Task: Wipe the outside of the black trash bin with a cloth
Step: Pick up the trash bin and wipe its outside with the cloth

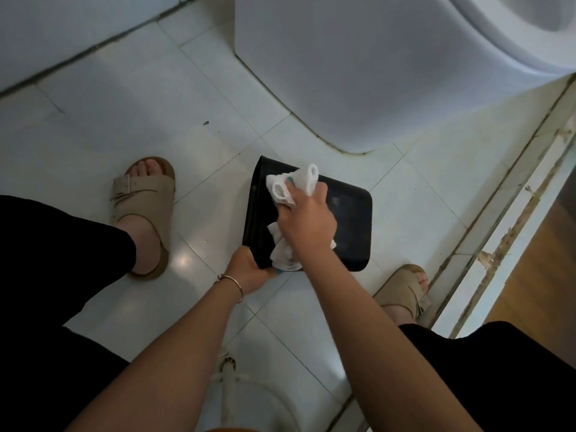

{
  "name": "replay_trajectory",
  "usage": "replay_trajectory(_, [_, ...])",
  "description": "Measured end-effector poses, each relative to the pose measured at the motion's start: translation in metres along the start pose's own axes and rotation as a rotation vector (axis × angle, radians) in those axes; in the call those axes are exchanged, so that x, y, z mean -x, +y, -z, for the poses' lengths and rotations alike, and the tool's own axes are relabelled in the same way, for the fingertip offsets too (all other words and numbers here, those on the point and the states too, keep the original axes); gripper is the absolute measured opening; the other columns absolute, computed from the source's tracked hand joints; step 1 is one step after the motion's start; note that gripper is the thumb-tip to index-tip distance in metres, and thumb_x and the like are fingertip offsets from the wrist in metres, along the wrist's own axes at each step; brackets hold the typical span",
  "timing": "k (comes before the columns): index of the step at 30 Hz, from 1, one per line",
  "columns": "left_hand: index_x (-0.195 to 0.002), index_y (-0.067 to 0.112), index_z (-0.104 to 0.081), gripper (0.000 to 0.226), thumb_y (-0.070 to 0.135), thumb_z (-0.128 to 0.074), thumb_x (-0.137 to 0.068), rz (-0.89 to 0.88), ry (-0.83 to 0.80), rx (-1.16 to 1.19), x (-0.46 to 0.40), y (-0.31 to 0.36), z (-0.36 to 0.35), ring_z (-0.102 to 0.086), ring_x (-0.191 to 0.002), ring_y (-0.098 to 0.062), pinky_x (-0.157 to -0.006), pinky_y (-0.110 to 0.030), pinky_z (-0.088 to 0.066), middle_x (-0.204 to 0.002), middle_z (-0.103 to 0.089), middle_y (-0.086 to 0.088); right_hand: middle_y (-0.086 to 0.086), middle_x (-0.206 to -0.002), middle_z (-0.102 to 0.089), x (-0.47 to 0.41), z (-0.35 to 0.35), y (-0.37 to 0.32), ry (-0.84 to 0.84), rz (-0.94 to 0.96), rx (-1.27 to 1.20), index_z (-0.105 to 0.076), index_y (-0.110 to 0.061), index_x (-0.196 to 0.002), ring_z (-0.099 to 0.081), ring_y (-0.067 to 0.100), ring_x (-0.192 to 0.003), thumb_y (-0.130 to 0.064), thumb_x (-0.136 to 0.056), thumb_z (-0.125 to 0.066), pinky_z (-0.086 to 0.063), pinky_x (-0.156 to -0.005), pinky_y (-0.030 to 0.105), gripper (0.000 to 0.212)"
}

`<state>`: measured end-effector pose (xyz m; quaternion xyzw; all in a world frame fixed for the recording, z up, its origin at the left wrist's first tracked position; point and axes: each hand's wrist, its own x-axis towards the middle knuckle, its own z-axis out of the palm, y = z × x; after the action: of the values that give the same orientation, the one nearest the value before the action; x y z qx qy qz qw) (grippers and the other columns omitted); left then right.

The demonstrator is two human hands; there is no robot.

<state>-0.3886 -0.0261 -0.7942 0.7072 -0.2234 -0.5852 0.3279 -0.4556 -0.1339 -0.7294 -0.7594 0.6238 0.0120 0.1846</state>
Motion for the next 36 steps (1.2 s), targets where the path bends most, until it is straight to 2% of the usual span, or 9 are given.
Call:
replay_trajectory(4, [-0.094,0.006,-0.072,0.026,0.009,-0.082,-0.071,0.002,0.031,-0.026,0.000,0.000,-0.003,-0.061,-0.083,-0.013,-0.073,-0.019,-0.046,-0.085,-0.067,-0.001,0.006,-0.121,-0.042,-0.022,0.016,0.045,0.002,-0.179,0.018,-0.061,-0.027,-0.117,-0.059,0.030,-0.086,-0.054,-0.093,-0.043,-0.043,-0.068,0.035,0.041])
replay_trajectory(9, [-0.097,0.004,-0.069,0.030,0.012,-0.082,-0.071,0.025,0.027,-0.046,-0.002,0.003,-0.001,-0.062,-0.086,-0.015,-0.068,-0.015,-0.045,-0.089,-0.066,-0.002,0.009,-0.116,-0.041,-0.041,0.030,0.081,0.079,-0.526,-0.045,-0.055,-0.013,-0.121,-0.045,0.024,-0.075,-0.042,-0.096,-0.043,-0.035,-0.069,0.034,0.040])
replay_trajectory(14, [-0.100,0.002,-0.069,0.040,0.015,-0.086,-0.066,0.050,0.046,-0.048,-0.006,0.001,-0.002,-0.065,-0.091,-0.018,-0.075,-0.018,-0.048,-0.096,-0.068,-0.006,0.009,-0.124,-0.038,-0.041,0.016,0.032,0.081,-0.328,0.030,-0.054,-0.030,-0.126,-0.052,0.027,-0.080,-0.037,-0.090,-0.054,-0.037,-0.068,0.034,0.037])
replay_trajectory(20, [-0.098,0.002,-0.068,0.035,0.009,-0.084,-0.068,0.058,0.071,0.032,-0.002,0.001,-0.005,-0.064,-0.091,-0.019,-0.075,-0.021,-0.047,-0.094,-0.068,-0.007,0.003,-0.123,-0.041,-0.046,0.006,-0.014,-0.050,0.061,0.014,-0.057,-0.037,-0.127,-0.049,0.020,-0.075,-0.054,-0.089,-0.053,-0.045,-0.067,0.034,0.041])
replay_trajectory(26, [-0.090,0.010,-0.071,0.025,0.009,-0.084,-0.069,-0.017,0.041,0.011,-0.008,0.013,0.006,-0.061,-0.079,-0.010,-0.062,-0.008,-0.046,-0.084,-0.065,0.002,0.004,-0.111,-0.047,-0.077,0.029,0.055,-0.008,-0.262,-0.093,-0.061,-0.022,-0.115,-0.059,0.027,-0.094,-0.066,-0.085,-0.048,-0.043,-0.079,0.034,0.055])
replay_trajectory(30, [-0.090,0.013,-0.069,0.028,0.008,-0.084,-0.068,-0.095,0.061,0.006,-0.007,0.014,0.007,-0.063,-0.083,-0.012,-0.058,-0.002,-0.045,-0.083,-0.064,0.007,0.006,-0.110,-0.048,-0.080,0.032,0.084,0.041,-0.418,-0.110,-0.066,-0.023,-0.105,-0.060,0.029,-0.090,-0.073,-0.082,-0.042,-0.049,-0.084,0.040,0.060])
replay_trajectory(33, [-0.118,0.024,-0.055,0.061,0.014,-0.086,-0.067,-0.187,0.108,-0.020,-0.001,0.017,0.008,-0.058,-0.092,-0.002,-0.071,-0.002,-0.047,-0.099,-0.059,0.018,0.004,-0.107,-0.043,-0.082,0.032,0.078,0.039,-0.415,-0.105,-0.065,-0.025,-0.109,-0.055,0.027,-0.085,-0.070,-0.085,-0.042,-0.045,-0.081,0.037,0.056])
replay_trajectory(35, [-0.148,0.037,-0.014,0.110,0.013,-0.085,-0.067,-0.315,0.086,-0.087,-0.002,0.020,0.012,-0.047,-0.106,0.005,-0.079,0.003,-0.040,-0.125,-0.044,0.017,0.003,-0.105,-0.040,-0.084,0.034,0.077,0.032,-0.416,-0.114,-0.065,-0.026,-0.111,-0.056,0.029,-0.088,-0.068,-0.085,-0.044,-0.045,-0.081,0.037,0.054])
replay_trajectory(36, [-0.147,0.043,0.003,0.123,0.014,-0.086,-0.067,-0.388,0.077,-0.186,-0.004,0.022,0.014,-0.041,-0.112,0.004,-0.084,0.000,-0.039,-0.135,-0.034,0.013,0.003,-0.105,-0.040,-0.084,0.035,0.078,0.026,-0.415,-0.118,-0.065,-0.026,-0.112,-0.058,0.030,-0.090,-0.068,-0.085,-0.045,-0.046,-0.082,0.038,0.053])
